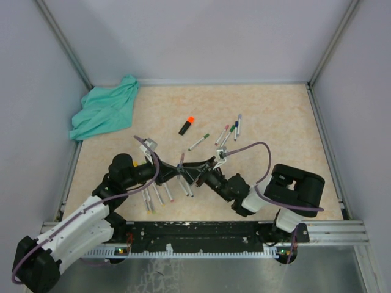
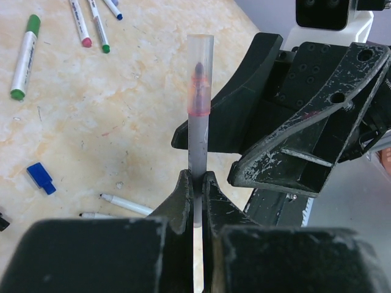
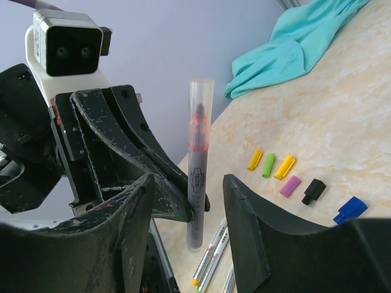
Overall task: Open the pen caps
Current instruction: Pick up the pen from the center of the board.
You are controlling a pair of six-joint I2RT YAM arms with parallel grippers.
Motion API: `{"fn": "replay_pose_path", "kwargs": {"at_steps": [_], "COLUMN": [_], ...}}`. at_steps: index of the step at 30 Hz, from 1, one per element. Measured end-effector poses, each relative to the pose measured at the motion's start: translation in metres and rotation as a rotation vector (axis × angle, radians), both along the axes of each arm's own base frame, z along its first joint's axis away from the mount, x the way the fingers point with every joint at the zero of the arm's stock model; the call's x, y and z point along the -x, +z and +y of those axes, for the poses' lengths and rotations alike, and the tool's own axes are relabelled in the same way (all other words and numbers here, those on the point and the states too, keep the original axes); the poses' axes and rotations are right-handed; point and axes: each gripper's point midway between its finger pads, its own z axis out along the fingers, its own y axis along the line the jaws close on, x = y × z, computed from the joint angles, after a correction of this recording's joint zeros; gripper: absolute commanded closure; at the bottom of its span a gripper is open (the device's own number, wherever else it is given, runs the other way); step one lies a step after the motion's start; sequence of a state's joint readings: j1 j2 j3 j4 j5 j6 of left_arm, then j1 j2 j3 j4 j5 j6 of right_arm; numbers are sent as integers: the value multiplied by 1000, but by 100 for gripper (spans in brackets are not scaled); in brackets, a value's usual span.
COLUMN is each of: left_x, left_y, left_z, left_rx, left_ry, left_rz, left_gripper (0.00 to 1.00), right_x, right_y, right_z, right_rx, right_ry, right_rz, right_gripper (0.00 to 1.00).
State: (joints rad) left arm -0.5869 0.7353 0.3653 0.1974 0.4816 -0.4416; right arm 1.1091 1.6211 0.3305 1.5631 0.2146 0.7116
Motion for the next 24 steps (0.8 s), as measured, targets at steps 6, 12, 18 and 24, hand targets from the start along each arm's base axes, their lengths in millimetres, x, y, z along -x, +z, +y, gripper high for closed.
{"fn": "replay_pose_path", "kwargs": {"at_steps": [6,12,18,24], "left_x": [3,6,6,6], "left_y": [-1,-1,1,4], "left_z": [-3,-4,-4,-4], "left_rx": [0,2,7,13], "left_ry": [-23,-35,-40,-41], "left_rz": [4,5,-1,-10], "left_gripper": [100,100,100,100], "right_x": [-1,-1,-1,-2], "right_y": [4,5,7,9], "right_z": [2,2,3,4], "right_rx": [-13,-21,-26,-35], "right_ry": [2,5,7,8], "right_rz": [0,7,6,8], "right_gripper": [61,70,71,71]}}
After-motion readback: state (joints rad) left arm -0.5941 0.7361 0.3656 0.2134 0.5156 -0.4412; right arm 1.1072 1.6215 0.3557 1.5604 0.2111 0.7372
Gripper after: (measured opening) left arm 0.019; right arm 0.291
